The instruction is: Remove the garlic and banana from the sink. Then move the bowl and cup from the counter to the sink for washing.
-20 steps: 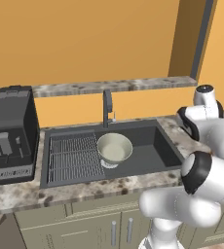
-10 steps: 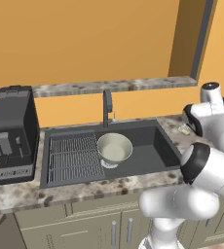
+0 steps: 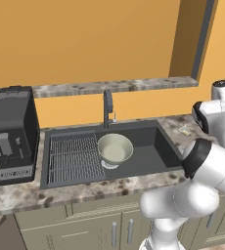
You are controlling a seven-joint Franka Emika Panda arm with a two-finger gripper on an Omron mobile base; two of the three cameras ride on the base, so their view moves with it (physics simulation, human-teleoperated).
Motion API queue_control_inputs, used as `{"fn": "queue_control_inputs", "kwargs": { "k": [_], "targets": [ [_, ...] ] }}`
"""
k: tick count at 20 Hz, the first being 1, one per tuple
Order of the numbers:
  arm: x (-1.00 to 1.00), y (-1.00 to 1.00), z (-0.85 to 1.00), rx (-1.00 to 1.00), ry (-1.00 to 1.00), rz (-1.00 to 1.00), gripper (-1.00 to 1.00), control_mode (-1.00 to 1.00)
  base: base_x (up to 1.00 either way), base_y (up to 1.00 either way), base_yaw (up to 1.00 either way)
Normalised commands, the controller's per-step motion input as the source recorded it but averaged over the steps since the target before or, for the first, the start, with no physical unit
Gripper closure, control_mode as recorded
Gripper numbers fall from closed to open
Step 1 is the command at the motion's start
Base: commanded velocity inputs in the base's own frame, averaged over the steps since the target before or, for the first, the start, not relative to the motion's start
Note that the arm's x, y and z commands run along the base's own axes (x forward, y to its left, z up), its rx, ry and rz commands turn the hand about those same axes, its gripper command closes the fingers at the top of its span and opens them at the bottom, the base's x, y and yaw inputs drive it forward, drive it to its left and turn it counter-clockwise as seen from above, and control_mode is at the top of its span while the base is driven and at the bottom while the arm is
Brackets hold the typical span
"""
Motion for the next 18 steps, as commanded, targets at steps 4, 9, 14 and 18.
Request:
{"fn": "queue_control_inputs", "kwargs": {
  "k": [4, 9, 14, 18],
  "targets": [
    [-0.13, -0.33, 0.12, 0.00, 0.00, -0.01, -1.00, -1.00, 0.00, 0.00, 0.00],
    [-0.18, -0.35, 0.10, 0.00, 0.00, 0.00, -1.00, -1.00, 0.00, 0.00, 0.00],
    [-0.12, -0.34, 0.10, 0.00, 0.00, -0.03, -1.00, -1.00, 0.00, 0.00, 0.00],
    [-0.14, -0.33, 0.11, 0.01, 0.00, -0.06, -1.00, -1.00, 0.00, 0.00, 0.00]
  ]
}}
